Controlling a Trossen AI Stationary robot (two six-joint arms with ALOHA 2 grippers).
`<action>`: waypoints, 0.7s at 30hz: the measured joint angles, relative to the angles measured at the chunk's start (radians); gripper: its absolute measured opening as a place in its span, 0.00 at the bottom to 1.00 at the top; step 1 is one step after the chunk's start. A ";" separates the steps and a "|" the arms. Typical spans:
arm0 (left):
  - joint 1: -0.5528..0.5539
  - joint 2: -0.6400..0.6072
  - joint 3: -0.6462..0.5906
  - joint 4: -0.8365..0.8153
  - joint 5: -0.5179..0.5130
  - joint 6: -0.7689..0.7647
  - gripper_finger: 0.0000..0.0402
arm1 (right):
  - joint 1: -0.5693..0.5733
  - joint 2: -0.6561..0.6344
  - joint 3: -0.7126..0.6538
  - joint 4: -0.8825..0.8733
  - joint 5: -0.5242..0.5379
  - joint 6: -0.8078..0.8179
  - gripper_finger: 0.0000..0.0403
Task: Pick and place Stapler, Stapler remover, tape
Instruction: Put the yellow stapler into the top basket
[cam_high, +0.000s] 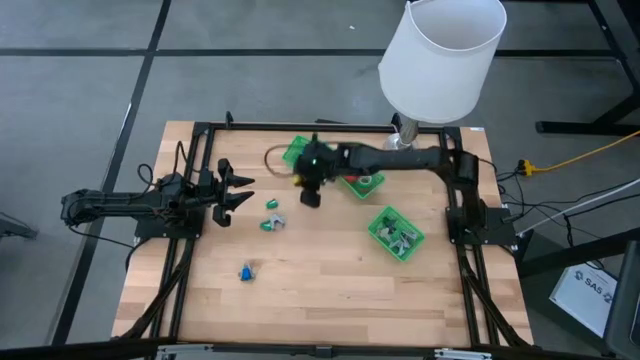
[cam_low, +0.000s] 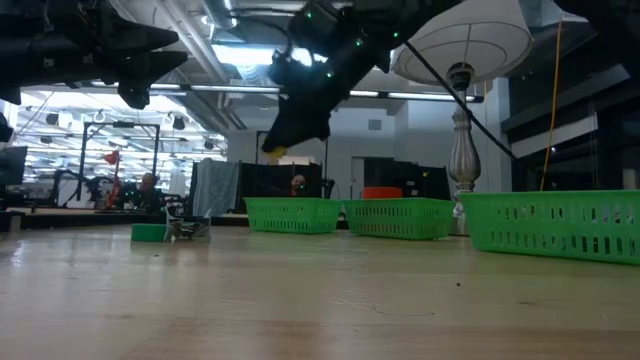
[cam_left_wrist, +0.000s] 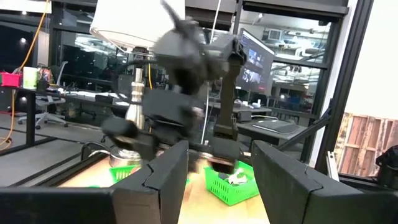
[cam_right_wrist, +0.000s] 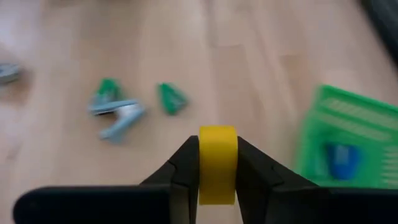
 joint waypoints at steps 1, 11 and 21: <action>0.000 0.000 0.000 0.000 0.000 0.000 0.43 | -0.015 -0.001 0.000 0.001 0.002 0.000 0.18; 0.000 0.000 0.000 0.000 0.000 0.000 0.43 | -0.132 -0.001 0.000 -0.002 0.002 -0.178 0.18; 0.000 0.000 0.000 -0.001 0.000 0.000 0.43 | -0.211 0.035 0.000 -0.005 0.002 -0.315 0.34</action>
